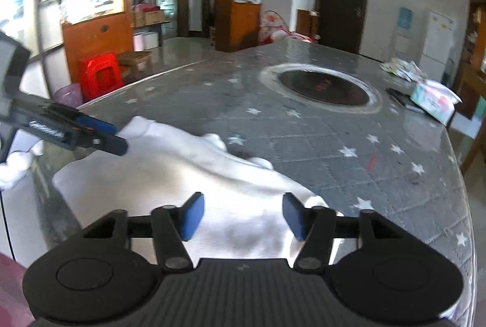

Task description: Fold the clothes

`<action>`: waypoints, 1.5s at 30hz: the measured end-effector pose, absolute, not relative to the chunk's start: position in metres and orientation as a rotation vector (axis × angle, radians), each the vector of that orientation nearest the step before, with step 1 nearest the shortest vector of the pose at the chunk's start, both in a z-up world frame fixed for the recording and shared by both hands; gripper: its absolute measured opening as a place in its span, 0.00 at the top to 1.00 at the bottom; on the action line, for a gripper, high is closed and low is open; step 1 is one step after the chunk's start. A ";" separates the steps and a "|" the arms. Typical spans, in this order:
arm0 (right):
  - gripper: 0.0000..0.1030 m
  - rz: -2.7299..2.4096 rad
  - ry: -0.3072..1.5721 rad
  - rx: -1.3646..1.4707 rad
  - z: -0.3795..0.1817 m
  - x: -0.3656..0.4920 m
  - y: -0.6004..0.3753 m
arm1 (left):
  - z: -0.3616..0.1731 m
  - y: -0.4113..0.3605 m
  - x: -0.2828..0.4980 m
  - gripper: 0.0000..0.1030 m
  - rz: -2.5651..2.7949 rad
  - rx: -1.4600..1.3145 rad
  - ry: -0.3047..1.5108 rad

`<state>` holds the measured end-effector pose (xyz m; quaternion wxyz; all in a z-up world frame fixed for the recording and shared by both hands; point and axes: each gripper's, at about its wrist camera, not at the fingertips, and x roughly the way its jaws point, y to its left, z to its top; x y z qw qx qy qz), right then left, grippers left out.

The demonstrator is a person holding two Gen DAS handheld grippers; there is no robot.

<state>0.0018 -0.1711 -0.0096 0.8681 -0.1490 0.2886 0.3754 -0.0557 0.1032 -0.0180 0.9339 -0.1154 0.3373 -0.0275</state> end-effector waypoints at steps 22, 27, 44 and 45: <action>0.31 0.957 0.598 -0.428 -0.013 -0.044 -0.128 | -0.013 0.096 -0.062 0.00 -0.016 -0.207 0.698; 0.31 0.981 0.591 -0.458 -0.015 -0.051 -0.123 | -0.015 0.096 -0.063 0.00 -0.002 -0.202 0.707; 0.27 1.059 0.557 -0.532 -0.015 -0.075 -0.094 | -0.009 0.110 -0.080 0.00 0.073 -0.200 0.646; 0.24 1.061 0.555 -0.531 -0.015 -0.076 -0.093 | -0.009 0.112 -0.081 0.00 0.083 -0.205 0.644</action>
